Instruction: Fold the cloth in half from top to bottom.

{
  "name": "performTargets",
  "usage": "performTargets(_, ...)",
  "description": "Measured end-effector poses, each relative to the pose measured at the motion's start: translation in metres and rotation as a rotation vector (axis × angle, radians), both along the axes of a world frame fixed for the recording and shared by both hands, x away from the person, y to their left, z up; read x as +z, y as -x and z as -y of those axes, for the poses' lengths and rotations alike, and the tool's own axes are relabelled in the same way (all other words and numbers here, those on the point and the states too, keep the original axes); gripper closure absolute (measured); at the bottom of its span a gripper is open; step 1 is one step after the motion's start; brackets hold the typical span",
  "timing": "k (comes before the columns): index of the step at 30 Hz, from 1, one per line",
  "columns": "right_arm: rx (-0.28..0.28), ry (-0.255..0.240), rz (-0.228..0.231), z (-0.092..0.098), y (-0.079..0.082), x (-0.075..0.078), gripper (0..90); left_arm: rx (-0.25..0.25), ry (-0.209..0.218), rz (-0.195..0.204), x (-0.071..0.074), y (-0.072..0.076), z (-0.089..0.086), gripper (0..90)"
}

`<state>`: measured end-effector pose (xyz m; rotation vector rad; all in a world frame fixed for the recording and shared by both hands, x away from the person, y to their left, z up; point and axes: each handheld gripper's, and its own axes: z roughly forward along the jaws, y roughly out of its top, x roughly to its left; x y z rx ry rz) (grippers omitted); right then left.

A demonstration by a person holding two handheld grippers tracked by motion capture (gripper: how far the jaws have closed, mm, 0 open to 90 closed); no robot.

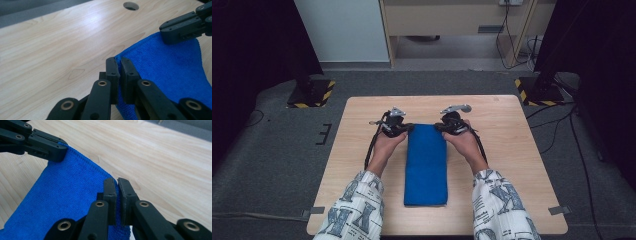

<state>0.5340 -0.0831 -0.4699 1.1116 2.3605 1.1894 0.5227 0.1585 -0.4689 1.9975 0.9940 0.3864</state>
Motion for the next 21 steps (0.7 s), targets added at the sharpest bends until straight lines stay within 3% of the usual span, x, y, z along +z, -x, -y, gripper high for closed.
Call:
performTargets(7, 0.005, 0.003, 0.03, -0.003, 0.0, 0.014, 85.7, -0.001, -0.005, 0.015, 0.012, -0.002, -0.003, 85.4)
performTargets(13, 0.012, -0.002, 0.037, -0.004, -0.002, 0.016, 85.7, -0.011, -0.012, 0.024, 0.015, -0.001, -0.005, 85.4)
performTargets(21, 0.03, -0.014, 0.053, 0.004, 0.012, 0.021, 85.6, -0.036, -0.026, 0.049, 0.02, 0.011, 0.0, 85.3)
